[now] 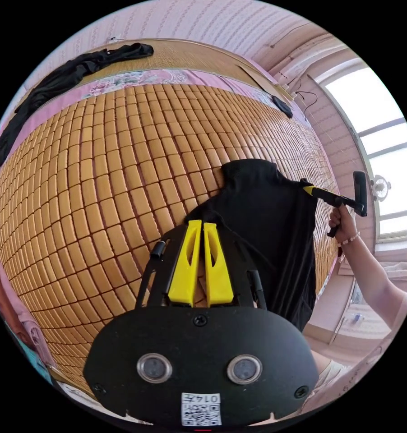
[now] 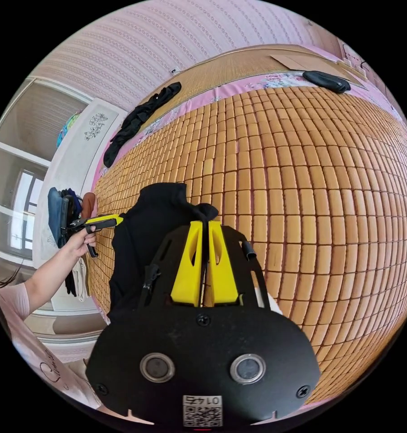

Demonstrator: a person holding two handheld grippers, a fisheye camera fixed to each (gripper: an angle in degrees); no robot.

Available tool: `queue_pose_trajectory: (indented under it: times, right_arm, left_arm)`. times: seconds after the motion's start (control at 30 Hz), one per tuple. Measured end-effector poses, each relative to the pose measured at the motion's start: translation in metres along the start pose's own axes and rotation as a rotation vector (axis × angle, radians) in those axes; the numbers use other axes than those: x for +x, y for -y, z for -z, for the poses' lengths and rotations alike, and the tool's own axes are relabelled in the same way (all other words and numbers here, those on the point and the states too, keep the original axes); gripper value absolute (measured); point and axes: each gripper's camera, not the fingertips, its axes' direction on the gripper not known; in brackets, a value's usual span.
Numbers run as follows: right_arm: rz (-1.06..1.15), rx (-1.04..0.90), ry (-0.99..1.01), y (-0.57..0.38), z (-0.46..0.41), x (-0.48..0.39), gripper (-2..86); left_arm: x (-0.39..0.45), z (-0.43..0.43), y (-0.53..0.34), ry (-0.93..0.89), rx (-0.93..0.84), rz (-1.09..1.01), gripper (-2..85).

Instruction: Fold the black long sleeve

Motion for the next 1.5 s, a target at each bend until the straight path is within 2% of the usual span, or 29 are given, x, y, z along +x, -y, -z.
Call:
queue_pose_trajectory:
  times: [0.17, 0.3, 0.47, 0.57, 0.67, 0.77, 0.83, 1.03, 1.17, 1.3, 1.43, 1.5]
  right_arm:
    - [0.001, 0.089, 0.03, -0.001, 0.031, 0.011, 1.3]
    - [0.06, 0.142, 0.1, -0.026, 0.055, 0.004, 1.4]
    - [0.245, 0.173, 0.208, -0.13, 0.105, -0.029, 1.4]
    - [0.234, 0.1, 0.187, -0.208, 0.11, -0.037, 1.4]
    - [0.081, -0.075, 0.13, -0.275, 0.072, -0.025, 1.3]
    - [-0.034, -0.208, 0.044, -0.319, 0.024, -0.013, 1.0]
    - [-0.05, -0.18, 0.037, -0.334, 0.014, -0.013, 0.8]
    - [-0.038, -0.127, -0.021, -0.36, 0.015, -0.018, 0.4]
    - [-0.034, -0.128, -0.066, -0.384, 0.006, -0.022, 0.0]
    - [-0.053, -0.081, -0.124, -0.407, 0.008, -0.036, -0.2]
    - [0.063, 0.078, -0.261, -0.435, 0.011, -0.078, -0.3]
    - [0.155, 0.065, -0.223, -0.45, 0.0, -0.097, -0.3]
  left_arm:
    - [-0.012, 0.034, 0.001, 0.025, 0.175, 0.07, -1.0]
    - [0.008, 0.06, -0.018, 0.009, 0.259, -0.033, -1.0]
    - [0.06, 0.109, -0.121, -0.03, 0.311, -0.294, -1.0]
    - [0.082, 0.112, -0.206, -0.048, 0.257, -0.351, -1.0]
    - [0.08, 0.069, -0.284, -0.103, 0.112, -0.221, -1.0]
    - [0.074, 0.004, -0.334, -0.06, -0.015, -0.098, -1.0]
    - [0.077, -0.023, -0.347, -0.019, -0.057, -0.105, -1.0]
    - [0.081, -0.027, -0.373, -0.017, 0.064, -0.154, -1.0]
    - [0.073, -0.019, -0.401, 0.059, 0.094, -0.073, -1.0]
    - [0.075, -0.01, -0.442, 0.048, 0.172, 0.007, -1.0]
    - [0.095, -0.002, -0.495, 0.145, 0.29, -0.011, -1.0]
    - [0.105, -0.003, -0.517, 0.181, 0.331, -0.027, -0.9]
